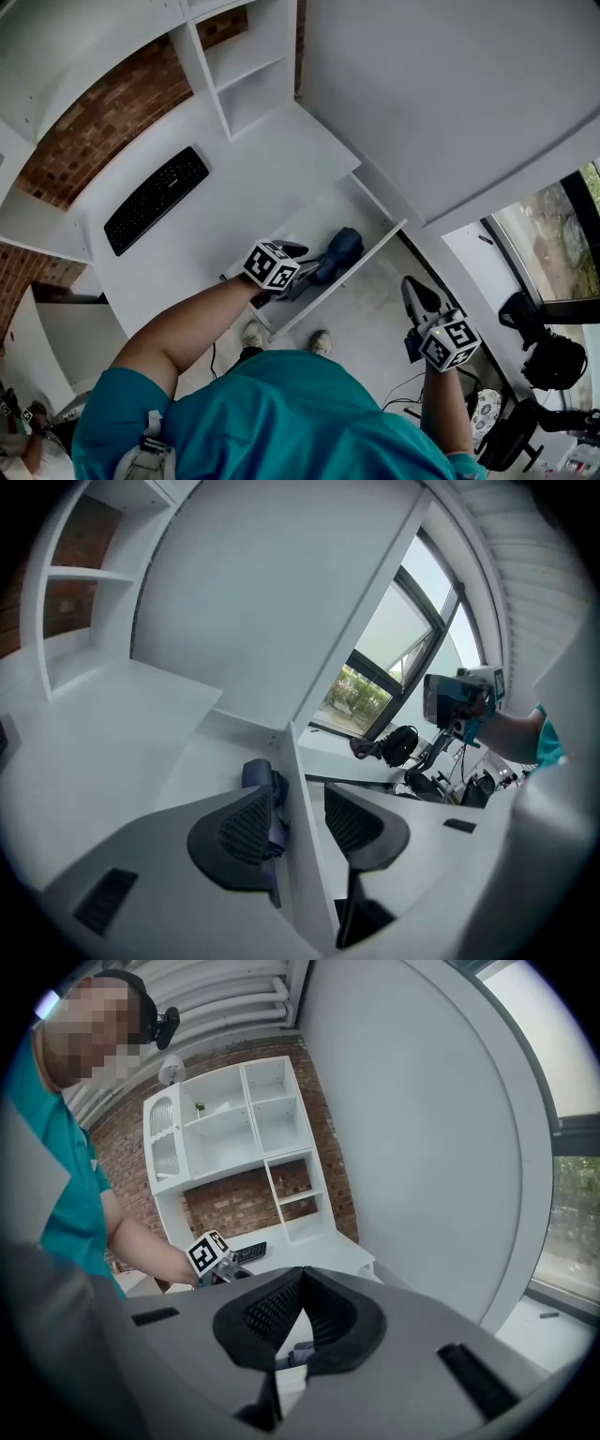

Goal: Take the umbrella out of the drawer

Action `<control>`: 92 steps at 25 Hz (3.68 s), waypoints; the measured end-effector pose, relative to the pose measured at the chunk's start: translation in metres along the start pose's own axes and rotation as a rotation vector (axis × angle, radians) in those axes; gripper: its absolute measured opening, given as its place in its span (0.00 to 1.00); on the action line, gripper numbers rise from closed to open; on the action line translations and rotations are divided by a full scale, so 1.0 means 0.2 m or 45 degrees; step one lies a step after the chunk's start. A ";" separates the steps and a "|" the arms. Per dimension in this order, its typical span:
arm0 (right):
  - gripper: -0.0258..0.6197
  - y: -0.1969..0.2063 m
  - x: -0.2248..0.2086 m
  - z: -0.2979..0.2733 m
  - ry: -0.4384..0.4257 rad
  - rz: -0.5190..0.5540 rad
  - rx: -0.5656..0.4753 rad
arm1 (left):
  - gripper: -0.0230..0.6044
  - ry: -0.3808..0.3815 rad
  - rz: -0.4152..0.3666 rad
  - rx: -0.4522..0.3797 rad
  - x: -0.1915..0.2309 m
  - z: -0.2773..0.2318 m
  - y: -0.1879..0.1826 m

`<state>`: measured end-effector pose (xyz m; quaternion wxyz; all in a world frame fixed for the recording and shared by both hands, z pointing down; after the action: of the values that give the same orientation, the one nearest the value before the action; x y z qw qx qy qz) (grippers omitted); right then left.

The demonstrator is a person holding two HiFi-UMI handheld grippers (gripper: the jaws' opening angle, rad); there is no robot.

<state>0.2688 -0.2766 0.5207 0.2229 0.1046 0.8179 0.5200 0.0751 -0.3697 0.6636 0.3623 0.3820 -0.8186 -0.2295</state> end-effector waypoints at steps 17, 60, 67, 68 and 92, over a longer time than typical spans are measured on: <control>0.07 0.30 -0.32 0.20 0.139 -0.088 0.120 | 0.53 -0.087 0.077 0.442 0.26 -0.82 0.28; 0.07 0.47 -0.28 0.35 0.182 -0.129 0.146 | 0.44 -0.300 -0.030 0.209 0.30 -0.68 0.13; 0.07 0.28 -0.13 0.21 0.127 -0.053 0.086 | 0.44 -0.229 0.004 -0.023 0.18 -0.25 -0.09; 0.07 0.24 -0.11 0.19 0.117 -0.041 0.077 | 0.44 -0.221 0.007 -0.058 0.16 -0.18 -0.12; 0.07 -0.54 0.42 0.09 -0.017 0.149 -0.194 | 0.44 -0.106 -0.145 -0.923 -0.32 1.54 -0.50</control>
<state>0.2106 -0.2758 0.3952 0.2047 0.1384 0.7670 0.5922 -0.0881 -0.3494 0.3772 0.4273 0.2642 -0.6755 -0.5398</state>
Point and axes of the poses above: the fingertips, and each gripper's own axes: z backward along the fingers, x to its left, y out of its underside, the point moved 2 cm from there along z, backward along the fingers
